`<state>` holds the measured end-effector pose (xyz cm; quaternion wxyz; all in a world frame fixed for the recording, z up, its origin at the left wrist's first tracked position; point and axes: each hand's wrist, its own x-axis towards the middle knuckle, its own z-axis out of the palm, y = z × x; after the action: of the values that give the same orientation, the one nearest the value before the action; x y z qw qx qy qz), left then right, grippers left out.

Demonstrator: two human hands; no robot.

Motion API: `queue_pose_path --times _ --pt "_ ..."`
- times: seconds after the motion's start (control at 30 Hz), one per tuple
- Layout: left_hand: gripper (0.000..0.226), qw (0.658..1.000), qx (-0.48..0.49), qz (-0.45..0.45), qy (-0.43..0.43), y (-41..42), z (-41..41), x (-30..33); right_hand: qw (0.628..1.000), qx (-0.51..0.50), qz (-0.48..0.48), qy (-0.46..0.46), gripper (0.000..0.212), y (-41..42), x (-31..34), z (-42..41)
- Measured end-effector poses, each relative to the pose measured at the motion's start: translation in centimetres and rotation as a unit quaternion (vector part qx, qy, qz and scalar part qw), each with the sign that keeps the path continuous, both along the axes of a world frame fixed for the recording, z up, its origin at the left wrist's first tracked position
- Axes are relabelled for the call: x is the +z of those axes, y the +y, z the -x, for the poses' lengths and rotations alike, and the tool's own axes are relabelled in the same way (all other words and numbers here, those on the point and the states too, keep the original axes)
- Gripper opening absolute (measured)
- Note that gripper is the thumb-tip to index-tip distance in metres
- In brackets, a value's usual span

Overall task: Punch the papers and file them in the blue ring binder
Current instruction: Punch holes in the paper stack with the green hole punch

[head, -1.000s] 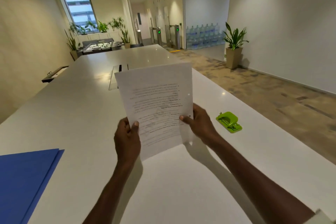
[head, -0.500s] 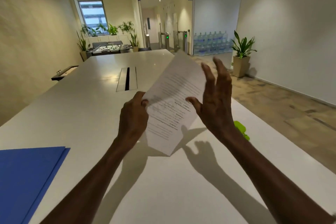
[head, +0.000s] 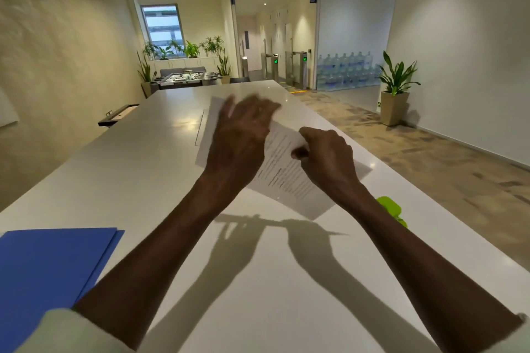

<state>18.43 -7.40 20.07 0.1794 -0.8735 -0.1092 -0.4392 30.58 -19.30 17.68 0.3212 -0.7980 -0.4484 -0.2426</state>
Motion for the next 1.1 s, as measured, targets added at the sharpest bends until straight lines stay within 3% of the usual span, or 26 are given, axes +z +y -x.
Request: queue_pose_path --times 0.07,0.1,0.17,0.23,0.27,0.3,0.4,0.53,0.7,0.83,0.93,1.1 --pt "0.068 0.985 0.006 0.085 -0.15 0.2 1.1 -1.0 0.996 0.0 -0.029 0.088 0.009 -0.1 -0.5 -1.0" --pt "0.074 0.96 0.006 0.169 -0.223 0.1 1.6 -1.7 0.989 0.011 -0.052 0.138 0.013 -0.2 -0.7 -1.4" --pt "0.083 0.865 -0.01 0.409 -0.29 -0.3 2.1 -3.1 0.958 0.059 -0.117 0.253 0.018 -0.3 -1.2 -1.9" --pt "0.08 0.748 -0.046 0.608 -0.26 -0.2 2.1 -4.8 0.908 0.113 -0.183 0.358 0.025 -0.5 -1.7 -1.4" --pt "0.071 0.713 -0.062 0.656 -0.239 0.0 2.0 -5.6 0.886 0.134 -0.21 0.392 0.027 -0.4 -2.0 -1.0" --pt "0.057 0.71 -0.065 0.665 -0.222 0.2 2.0 -6.2 0.869 0.149 -0.231 0.412 0.028 -0.4 -2.4 -0.6" --pt "0.025 0.771 -0.037 0.593 -0.229 0.2 2.3 -6.8 0.835 0.178 -0.277 0.441 0.023 -0.4 -3.4 0.5" --pt "0.021 0.787 -0.013 0.571 -0.233 0.0 3.3 -9.0 0.816 0.196 -0.276 0.469 0.024 -0.3 -6.5 1.5" --pt "0.019 0.762 0.039 0.613 -0.204 -0.7 4.5 -14.8 0.824 0.157 -0.2 0.507 0.025 -0.3 -13.7 3.4" --pt "0.018 0.762 0.057 0.611 -0.205 -0.5 5.4 -14.4 0.85 0.145 -0.173 0.476 0.029 -0.3 -13.5 3.7" --pt "0.022 0.763 0.094 0.621 -0.156 0.4 6.8 -14.5 0.852 0.139 -0.131 0.488 0.036 -0.1 -13.1 4.1" --pt "0.018 0.732 0.157 0.66 -0.055 0.9 9.9 -16.6 0.856 0.081 -0.012 0.511 0.039 0.0 -15.6 6.3"
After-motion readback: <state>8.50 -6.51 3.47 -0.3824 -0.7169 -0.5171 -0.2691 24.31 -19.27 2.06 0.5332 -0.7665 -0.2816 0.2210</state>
